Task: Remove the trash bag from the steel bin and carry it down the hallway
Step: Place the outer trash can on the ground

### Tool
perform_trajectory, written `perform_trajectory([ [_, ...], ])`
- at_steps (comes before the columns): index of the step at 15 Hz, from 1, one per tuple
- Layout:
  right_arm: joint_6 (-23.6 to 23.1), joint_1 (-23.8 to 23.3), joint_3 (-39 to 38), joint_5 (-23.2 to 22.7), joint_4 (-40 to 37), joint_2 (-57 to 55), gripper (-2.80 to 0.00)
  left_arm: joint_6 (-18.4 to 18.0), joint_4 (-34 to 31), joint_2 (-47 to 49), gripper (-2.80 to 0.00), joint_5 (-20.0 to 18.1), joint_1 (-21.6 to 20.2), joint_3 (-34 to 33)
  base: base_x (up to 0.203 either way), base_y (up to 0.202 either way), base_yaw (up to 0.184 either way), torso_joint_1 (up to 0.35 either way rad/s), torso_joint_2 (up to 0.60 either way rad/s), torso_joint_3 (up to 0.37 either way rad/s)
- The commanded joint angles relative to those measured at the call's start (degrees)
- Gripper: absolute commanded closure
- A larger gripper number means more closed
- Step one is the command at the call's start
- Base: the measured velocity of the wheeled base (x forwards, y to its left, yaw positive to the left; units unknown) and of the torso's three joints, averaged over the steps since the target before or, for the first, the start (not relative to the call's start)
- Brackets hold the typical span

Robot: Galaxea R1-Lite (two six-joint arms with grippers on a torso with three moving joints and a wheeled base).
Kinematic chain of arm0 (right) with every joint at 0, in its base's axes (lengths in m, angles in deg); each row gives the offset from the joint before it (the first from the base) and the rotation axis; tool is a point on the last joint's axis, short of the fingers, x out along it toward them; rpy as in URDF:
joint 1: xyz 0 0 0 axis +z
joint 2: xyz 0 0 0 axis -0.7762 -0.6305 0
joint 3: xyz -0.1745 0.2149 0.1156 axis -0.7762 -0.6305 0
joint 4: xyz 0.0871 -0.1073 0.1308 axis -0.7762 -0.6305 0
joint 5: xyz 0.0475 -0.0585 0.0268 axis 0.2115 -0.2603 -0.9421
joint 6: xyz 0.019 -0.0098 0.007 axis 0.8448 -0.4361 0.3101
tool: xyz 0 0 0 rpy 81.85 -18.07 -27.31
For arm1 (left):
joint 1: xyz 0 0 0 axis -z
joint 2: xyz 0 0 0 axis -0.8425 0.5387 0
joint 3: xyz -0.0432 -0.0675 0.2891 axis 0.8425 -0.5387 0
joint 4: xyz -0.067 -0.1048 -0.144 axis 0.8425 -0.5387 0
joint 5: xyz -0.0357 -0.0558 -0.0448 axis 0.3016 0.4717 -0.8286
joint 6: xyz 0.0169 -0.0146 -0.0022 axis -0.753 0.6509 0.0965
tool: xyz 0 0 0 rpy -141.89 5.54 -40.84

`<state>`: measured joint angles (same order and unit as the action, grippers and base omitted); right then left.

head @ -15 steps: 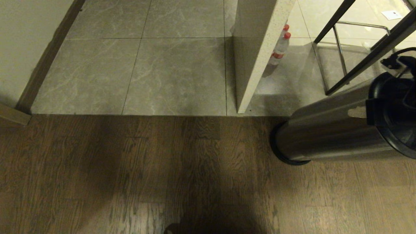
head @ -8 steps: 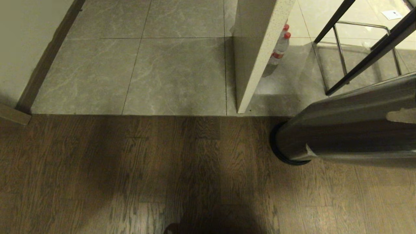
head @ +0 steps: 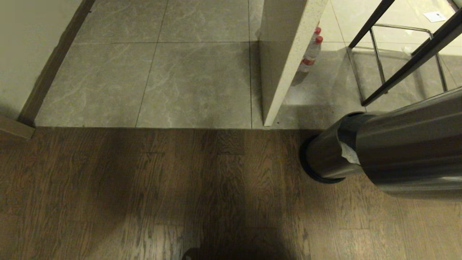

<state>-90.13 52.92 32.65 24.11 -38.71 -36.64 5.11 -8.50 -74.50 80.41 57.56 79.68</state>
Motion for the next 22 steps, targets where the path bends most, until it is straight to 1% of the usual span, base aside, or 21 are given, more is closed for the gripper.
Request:
perform_trajectory([
  [1,-0.70,-1.86,1.43,0.23,-1.91,1.00,0.00,0.04,0.00,-0.09,0.00,0.02,0.02,-0.09,0.000,0.000,0.000,0.000,0.00,0.000],
  [2,-1.45,-4.14,2.69,0.52,-3.77,1.57,0.00,0.04,0.00,-0.09,0.00,0.02,0.02,-0.09,0.000,0.000,0.000,0.000,0.00,0.000],
  [5,-1.80,-4.41,2.97,0.65,-4.25,1.71,0.00,0.04,0.00,-0.09,0.00,0.02,0.02,-0.09,0.000,0.000,0.000,0.000,0.00,0.000],
  [6,-2.89,-6.05,3.85,0.67,-4.32,1.28,0.00,0.04,0.00,-0.09,0.00,0.02,0.02,-0.09,0.000,0.000,0.000,0.000,0.00,0.000],
  [8,-5.02,-13.30,5.65,0.71,-4.44,0.43,0.00,0.04,0.00,-0.09,0.00,0.02,0.02,-0.09,0.000,0.000,0.000,0.000,0.00,0.000],
  [9,-5.94,-14.39,6.36,0.73,-4.50,0.07,0.00,0.04,0.00,-0.09,0.00,0.02,0.02,-0.09,0.000,0.000,0.000,0.000,0.00,0.000],
  [14,-6.03,-14.44,6.41,0.73,-4.48,0.03,0.00,0.04,0.00,-0.09,0.00,0.02,0.02,-0.09,0.000,0.000,0.000,0.000,0.00,0.000],
  [15,-6.76,-15.96,7.39,0.72,-4.33,-1.04,0.00,0.04,0.00,-0.09,0.00,0.02,0.02,-0.09,0.000,0.000,0.000,0.000,0.00,0.000],
  [16,-7.54,-19.95,8.55,0.70,-4.18,-2.50,0.00,0.04,0.00,-0.09,0.00,0.02,0.02,-0.09,0.000,0.000,0.000,0.000,0.00,0.000],
  [17,-8.15,-25.78,9.48,0.66,-3.83,-4.02,0.00,0.04,0.00,0.00,0.00,0.02,0.02,-0.09,0.000,0.000,0.000,0.000,0.00,0.000],
  [18,-8.80,-33.01,10.47,0.60,-3.38,-5.77,0.00,0.04,0.00,0.00,0.00,0.02,0.02,-0.09,0.000,0.000,0.000,0.000,0.00,0.000],
  [19,-9.42,-37.69,11.42,0.55,-2.95,-7.44,0.00,0.04,0.00,0.00,0.00,0.02,0.02,-0.09,0.000,0.000,0.000,0.000,0.00,0.000],
  [20,-10.02,-40.03,12.34,0.50,-2.53,-8.94,0.00,0.04,0.00,0.00,0.00,0.02,0.02,-0.09,0.000,0.000,0.000,0.000,0.00,0.000],
  [22,-10.40,-41.28,12.64,0.52,-1.74,-9.94,0.00,0.04,0.00,-0.08,0.00,0.02,0.02,-0.09,0.000,0.000,0.000,0.000,0.00,0.000],
])
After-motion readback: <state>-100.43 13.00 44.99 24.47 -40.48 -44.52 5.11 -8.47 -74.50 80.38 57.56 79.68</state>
